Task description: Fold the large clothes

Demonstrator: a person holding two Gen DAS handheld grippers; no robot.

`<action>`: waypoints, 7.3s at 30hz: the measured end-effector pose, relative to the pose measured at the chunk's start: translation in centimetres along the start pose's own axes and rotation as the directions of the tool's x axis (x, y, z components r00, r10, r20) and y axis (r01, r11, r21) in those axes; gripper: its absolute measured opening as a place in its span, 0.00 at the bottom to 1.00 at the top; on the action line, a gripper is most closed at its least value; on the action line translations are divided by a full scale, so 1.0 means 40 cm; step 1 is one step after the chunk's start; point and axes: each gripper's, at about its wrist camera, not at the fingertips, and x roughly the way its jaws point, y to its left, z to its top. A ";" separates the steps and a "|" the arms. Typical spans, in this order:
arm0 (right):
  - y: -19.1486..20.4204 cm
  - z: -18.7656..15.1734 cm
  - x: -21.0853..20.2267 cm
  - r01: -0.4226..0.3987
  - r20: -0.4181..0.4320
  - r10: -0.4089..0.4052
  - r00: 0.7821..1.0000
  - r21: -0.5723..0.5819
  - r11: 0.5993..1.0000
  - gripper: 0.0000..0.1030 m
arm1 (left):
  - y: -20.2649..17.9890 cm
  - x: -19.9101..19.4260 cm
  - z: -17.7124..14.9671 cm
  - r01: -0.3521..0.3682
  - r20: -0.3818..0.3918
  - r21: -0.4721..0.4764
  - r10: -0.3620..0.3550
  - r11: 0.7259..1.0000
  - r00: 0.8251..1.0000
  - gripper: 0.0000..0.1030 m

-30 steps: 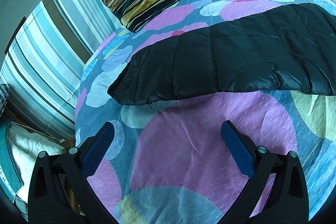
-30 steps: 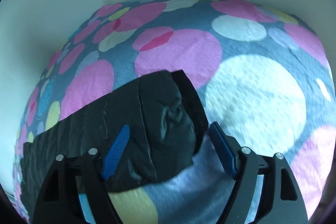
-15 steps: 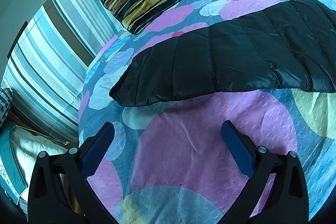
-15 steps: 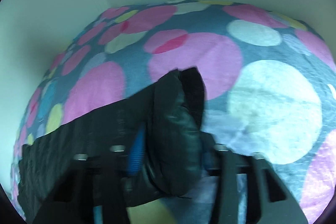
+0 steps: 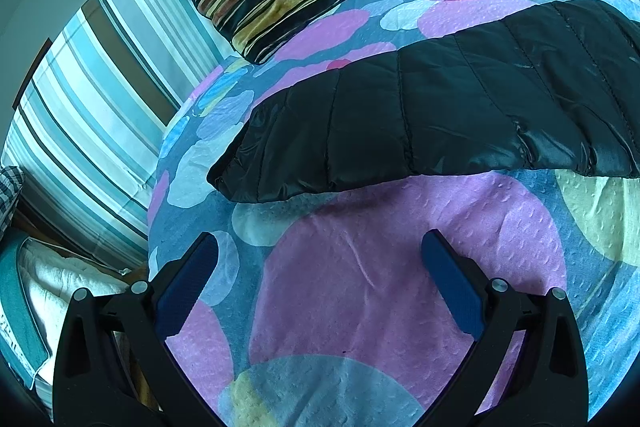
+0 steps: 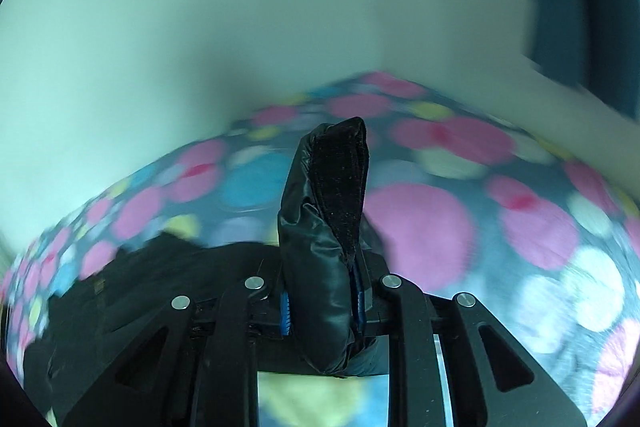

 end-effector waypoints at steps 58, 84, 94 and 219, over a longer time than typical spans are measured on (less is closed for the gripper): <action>0.304 -0.103 0.334 -0.088 -0.294 0.012 0.956 -0.247 0.965 0.20 | 0.015 0.007 -0.004 0.044 -0.014 -0.029 -0.045 0.999 0.999 0.98; 0.356 -0.235 0.241 -0.064 -0.245 -0.044 0.968 -0.417 0.907 0.19 | 0.011 0.002 0.003 0.025 -0.012 -0.013 -0.026 1.000 1.000 0.98; 0.358 -0.297 0.302 -0.039 -0.259 -0.083 0.962 -0.433 0.901 0.19 | 0.010 0.002 0.002 0.028 -0.013 -0.016 -0.029 0.999 1.000 0.98; 0.273 -0.298 0.301 -0.001 -0.244 -0.066 0.968 -0.266 0.964 0.88 | -0.556 -0.754 0.038 0.847 0.002 0.431 -0.939 0.311 0.344 0.65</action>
